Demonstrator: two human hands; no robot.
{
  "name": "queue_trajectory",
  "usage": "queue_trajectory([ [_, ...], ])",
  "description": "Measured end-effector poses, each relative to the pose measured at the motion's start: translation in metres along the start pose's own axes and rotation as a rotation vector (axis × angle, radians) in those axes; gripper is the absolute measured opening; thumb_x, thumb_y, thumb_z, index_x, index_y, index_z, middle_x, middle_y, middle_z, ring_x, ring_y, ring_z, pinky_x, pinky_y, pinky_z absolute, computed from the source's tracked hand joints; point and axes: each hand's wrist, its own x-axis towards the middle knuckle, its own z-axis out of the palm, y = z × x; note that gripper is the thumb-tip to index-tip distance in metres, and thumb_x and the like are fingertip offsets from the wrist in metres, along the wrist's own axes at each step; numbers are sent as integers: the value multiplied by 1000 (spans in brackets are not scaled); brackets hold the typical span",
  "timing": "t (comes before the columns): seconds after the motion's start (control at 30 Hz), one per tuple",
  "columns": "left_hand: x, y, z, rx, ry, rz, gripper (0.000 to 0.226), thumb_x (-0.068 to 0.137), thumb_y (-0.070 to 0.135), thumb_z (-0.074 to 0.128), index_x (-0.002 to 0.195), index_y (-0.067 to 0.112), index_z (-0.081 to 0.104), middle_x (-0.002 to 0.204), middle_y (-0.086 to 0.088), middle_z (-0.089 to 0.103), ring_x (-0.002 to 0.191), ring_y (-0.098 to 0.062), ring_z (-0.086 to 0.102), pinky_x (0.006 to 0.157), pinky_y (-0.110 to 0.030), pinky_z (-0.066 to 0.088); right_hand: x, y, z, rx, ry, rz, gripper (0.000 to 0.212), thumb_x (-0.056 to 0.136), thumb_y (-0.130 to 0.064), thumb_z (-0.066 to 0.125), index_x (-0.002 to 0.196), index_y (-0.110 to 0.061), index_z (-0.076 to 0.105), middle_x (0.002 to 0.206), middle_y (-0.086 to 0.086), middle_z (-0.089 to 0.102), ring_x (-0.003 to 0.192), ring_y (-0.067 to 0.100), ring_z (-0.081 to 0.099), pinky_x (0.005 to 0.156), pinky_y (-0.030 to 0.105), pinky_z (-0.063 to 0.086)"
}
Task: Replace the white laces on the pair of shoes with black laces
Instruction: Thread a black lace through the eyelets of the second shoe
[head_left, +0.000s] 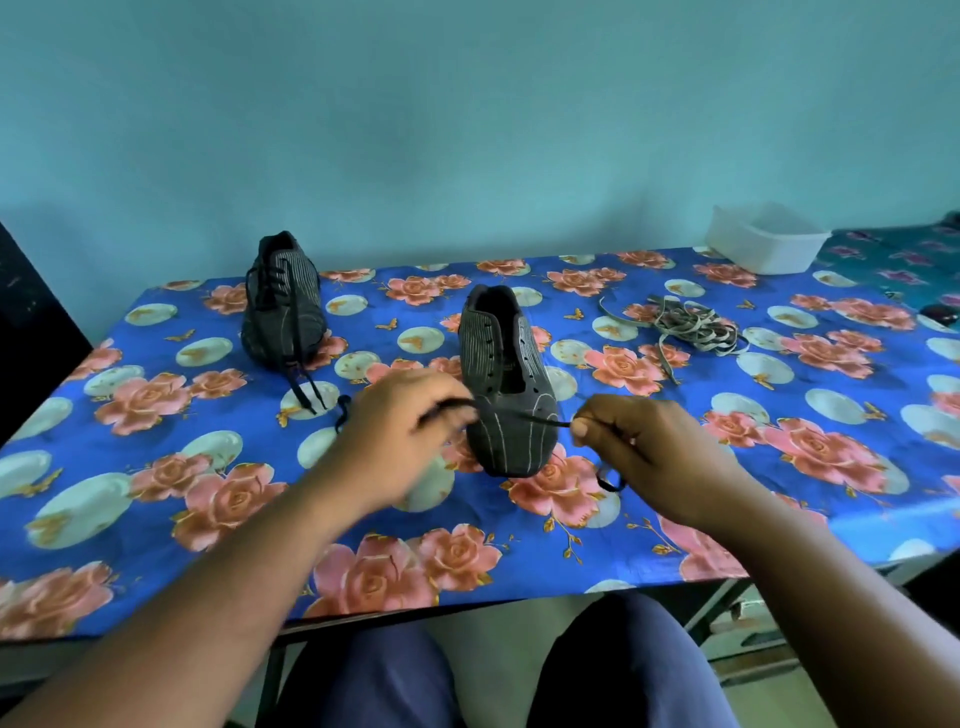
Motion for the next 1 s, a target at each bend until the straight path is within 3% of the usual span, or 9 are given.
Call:
queue_trajectory([
  [0.13, -11, -30, -33, -9, 2, -220, 16, 92, 23, 74, 104, 33, 74, 101, 13, 71, 101, -5, 65, 92, -44, 51, -13, 28, -7, -11, 69, 74, 36, 96, -57, 43, 83, -28, 59, 65, 1, 57, 58, 21, 52, 58, 46, 47],
  [0.27, -9, 8, -23, 270, -277, -148, 91, 65, 78, 65, 148, 47, 42, 144, 20, 50, 136, -7, 42, 114, -40, 28, -3, 10, 6, -5, 20, 23, 37, 97, -55, 44, 84, -25, 61, 69, -5, 60, 62, 14, 56, 59, 31, 48],
  [0.33, -4, 31, -12, 299, -421, -67, 103, 65, 80, 59, 155, 50, 21, 155, 24, 31, 144, 1, 19, 118, -37, 11, 5, -4, 15, -24, -15, -51, 33, 102, -47, 49, 83, -24, 59, 69, -6, 58, 64, 14, 56, 60, 35, 48],
  [0.43, 2, 46, -2, 152, -500, -65, 107, 64, 83, 63, 156, 51, 20, 151, 30, 31, 143, 6, 18, 124, -43, 12, 13, -15, 20, -53, -38, -105, 31, 101, -49, 48, 85, -25, 59, 71, -9, 58, 67, 11, 55, 62, 43, 48],
  [0.5, 6, 46, 1, 5, -451, -111, 88, 70, 82, 66, 148, 49, 41, 143, 28, 51, 137, 5, 39, 120, -45, 29, 14, -20, 18, -23, -37, -117, 32, 99, -52, 45, 87, -27, 62, 72, -10, 60, 69, 11, 57, 62, 43, 49],
  [0.6, 7, 42, 3, -171, -315, -105, 38, 90, 60, 62, 108, 30, 76, 97, 13, 75, 93, -2, 68, 88, -36, 54, 10, -20, 13, 40, -28, -137, 28, 101, -48, 51, 90, -27, 66, 74, -6, 65, 69, 16, 60, 62, 42, 49],
  [0.7, 2, 33, -1, -143, -180, -94, 31, 96, 51, 59, 90, 26, 77, 84, 10, 74, 81, -9, 69, 73, -27, 53, 3, -13, 8, 37, 13, -105, 26, 101, -44, 55, 84, -27, 64, 68, -8, 60, 62, 14, 55, 58, 34, 47],
  [0.83, -3, -7, -19, 25, -13, -159, 22, 95, 50, 61, 88, 34, 75, 91, 14, 76, 96, -7, 71, 88, -36, 55, -10, 8, 0, 40, 44, 13, 32, 98, -50, 50, 81, -26, 62, 64, -3, 55, 57, 14, 48, 56, 33, 42],
  [1.0, -7, -66, -45, 324, 37, -417, 34, 98, 57, 52, 78, 35, 69, 69, 6, 68, 76, -21, 65, 80, -41, 49, -19, 23, -14, 282, 150, 247, 29, 91, -46, 57, 83, -21, 70, 69, 6, 62, 56, 8, 50, 53, 15, 37],
])
